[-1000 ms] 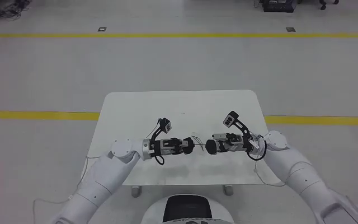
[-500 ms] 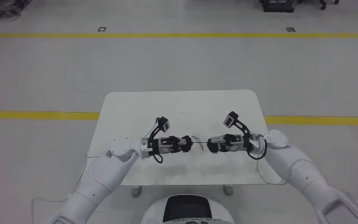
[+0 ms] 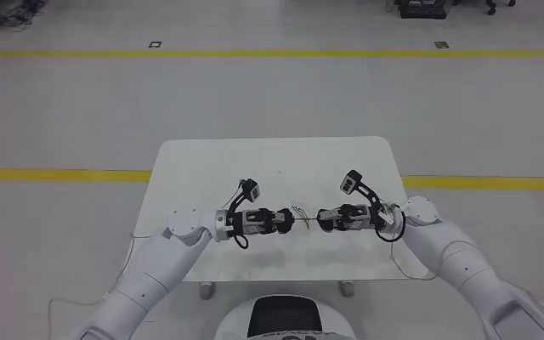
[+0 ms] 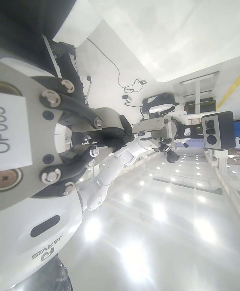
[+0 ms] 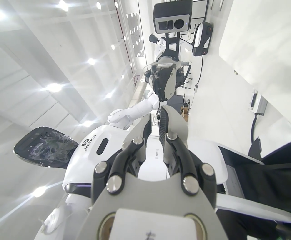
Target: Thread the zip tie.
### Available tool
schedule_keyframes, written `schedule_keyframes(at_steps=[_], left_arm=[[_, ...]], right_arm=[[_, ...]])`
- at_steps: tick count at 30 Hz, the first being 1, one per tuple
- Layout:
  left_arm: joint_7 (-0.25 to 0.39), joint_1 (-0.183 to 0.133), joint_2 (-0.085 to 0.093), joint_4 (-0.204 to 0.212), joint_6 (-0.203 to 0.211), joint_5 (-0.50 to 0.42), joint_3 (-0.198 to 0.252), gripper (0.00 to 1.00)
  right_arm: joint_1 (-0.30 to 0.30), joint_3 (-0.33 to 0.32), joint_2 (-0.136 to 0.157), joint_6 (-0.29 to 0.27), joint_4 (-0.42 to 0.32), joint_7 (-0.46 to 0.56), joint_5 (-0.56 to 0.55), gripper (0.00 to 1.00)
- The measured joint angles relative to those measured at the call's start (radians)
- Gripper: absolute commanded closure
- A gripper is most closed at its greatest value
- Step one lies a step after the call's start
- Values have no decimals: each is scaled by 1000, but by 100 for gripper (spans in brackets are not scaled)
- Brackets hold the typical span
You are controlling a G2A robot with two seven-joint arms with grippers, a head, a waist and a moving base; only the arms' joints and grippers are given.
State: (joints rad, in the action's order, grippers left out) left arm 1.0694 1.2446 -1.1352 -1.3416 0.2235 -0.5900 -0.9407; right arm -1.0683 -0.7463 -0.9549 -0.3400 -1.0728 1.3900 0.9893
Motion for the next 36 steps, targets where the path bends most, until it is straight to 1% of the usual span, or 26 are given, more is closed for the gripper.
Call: schedule_keyframes(at_steps=[22, 30, 36], left_arm=[[-3, -4, 10, -2, 3, -7, 16, 100], [-7, -6, 12, -2, 4, -10, 23, 100], [-12, -6, 14, -4, 7, -9, 28, 100]], right_arm=[[-3, -8, -9, 0, 4, 0, -40, 90], [-10, -16, -8, 0, -2, 0, -46, 100], [-13, -19, -7, 0, -4, 0, -51, 100]])
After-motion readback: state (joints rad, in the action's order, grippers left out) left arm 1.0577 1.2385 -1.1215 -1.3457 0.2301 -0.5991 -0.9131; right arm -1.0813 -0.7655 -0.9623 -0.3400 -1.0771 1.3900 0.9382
